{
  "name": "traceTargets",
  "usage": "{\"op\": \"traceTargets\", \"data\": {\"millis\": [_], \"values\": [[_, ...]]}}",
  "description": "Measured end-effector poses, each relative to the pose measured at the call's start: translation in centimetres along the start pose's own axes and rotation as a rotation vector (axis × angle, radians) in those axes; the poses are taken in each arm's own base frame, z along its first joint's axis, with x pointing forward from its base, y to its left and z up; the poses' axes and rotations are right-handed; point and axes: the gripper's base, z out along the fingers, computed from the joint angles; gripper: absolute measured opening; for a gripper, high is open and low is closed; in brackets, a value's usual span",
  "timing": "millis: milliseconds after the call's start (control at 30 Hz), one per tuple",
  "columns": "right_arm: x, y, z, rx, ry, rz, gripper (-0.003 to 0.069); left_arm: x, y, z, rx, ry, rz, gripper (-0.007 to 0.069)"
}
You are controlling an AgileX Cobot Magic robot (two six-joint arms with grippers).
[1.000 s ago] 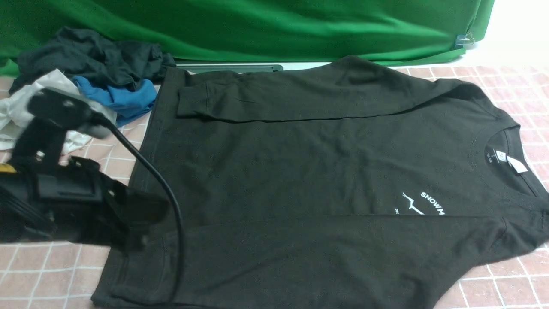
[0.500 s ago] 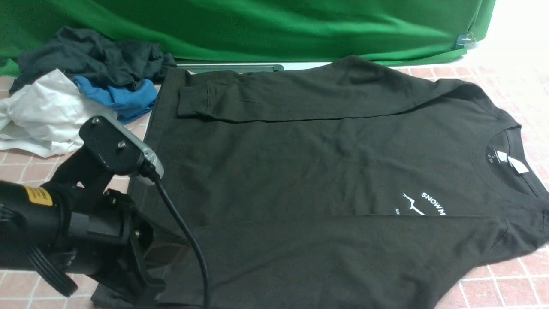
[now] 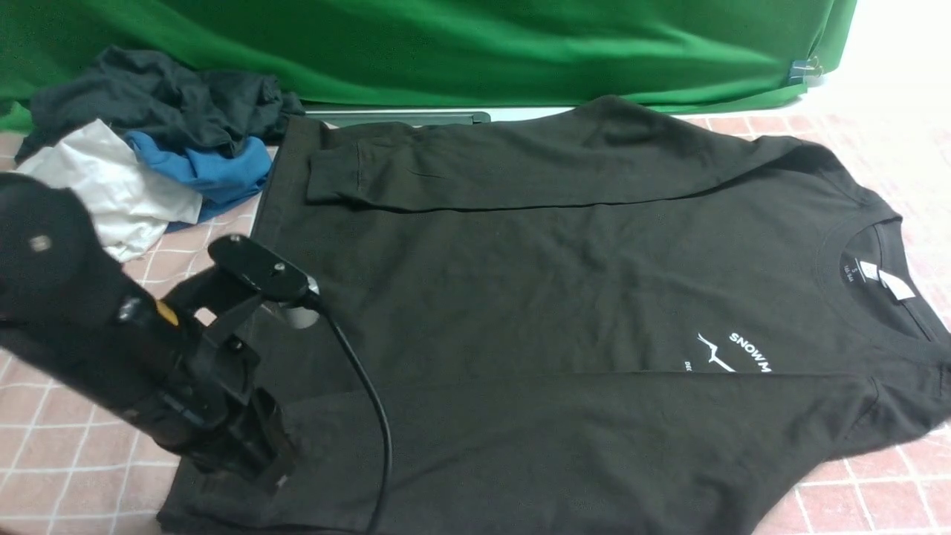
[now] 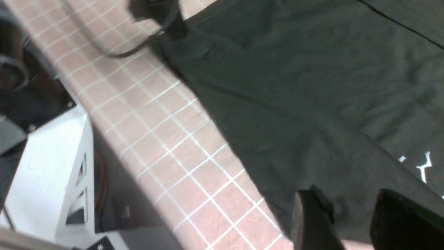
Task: Fold a long-sleeved shirt over a pink coffee tablecloth.
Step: 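Grasp the left edge of the dark T-shirt lying flat on the table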
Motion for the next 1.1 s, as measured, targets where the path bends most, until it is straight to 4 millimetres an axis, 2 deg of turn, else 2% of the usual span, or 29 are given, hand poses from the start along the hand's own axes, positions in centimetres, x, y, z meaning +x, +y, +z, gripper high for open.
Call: {"op": "traceTargets", "data": {"millis": [200,300,333,367,400,500,633,867,1067,1100], "values": [[0.2,-0.3,0.0,0.033,0.037,-0.025,0.024,-0.6,3.1,2.5,-0.003,0.009,-0.002,0.0057],[0.2,-0.5,0.0,0.055,0.04,-0.034,0.024,-1.5,4.1,3.2,-0.071,-0.053,0.053,0.0138],[0.2,-0.5,0.0,0.056,0.04,-0.035,0.024,-1.5,4.1,3.3,-0.075,-0.058,0.052,0.0144],[0.2,-0.5,0.0,0.06,0.04,-0.036,0.024,-1.8,4.5,3.4,-0.105,-0.084,0.077,0.0198],[0.2,-0.5,0.0,0.06,0.04,-0.036,0.024,-1.9,4.6,3.4,-0.114,-0.091,0.083,0.0205],[0.2,-0.5,0.0,0.06,0.04,-0.036,0.024,-2.4,5.2,3.8,-0.165,-0.127,0.132,0.0311],[0.2,-0.5,0.0,0.06,0.041,-0.036,0.024,-2.6,5.8,4.9,-0.171,-0.109,0.193,0.0375],[0.2,-0.5,0.0,0.061,0.041,-0.036,0.024,-2.4,6.2,6.7,-0.132,-0.051,0.24,0.0367],[0.2,-0.5,0.0,0.061,0.039,-0.036,0.024,-2.2,6.0,6.9,-0.101,-0.037,0.239,0.0278],[0.2,-0.5,0.0,0.062,0.035,-0.036,0.024,-2.2,6.0,6.9,-0.097,-0.034,0.238,0.0235]]}}
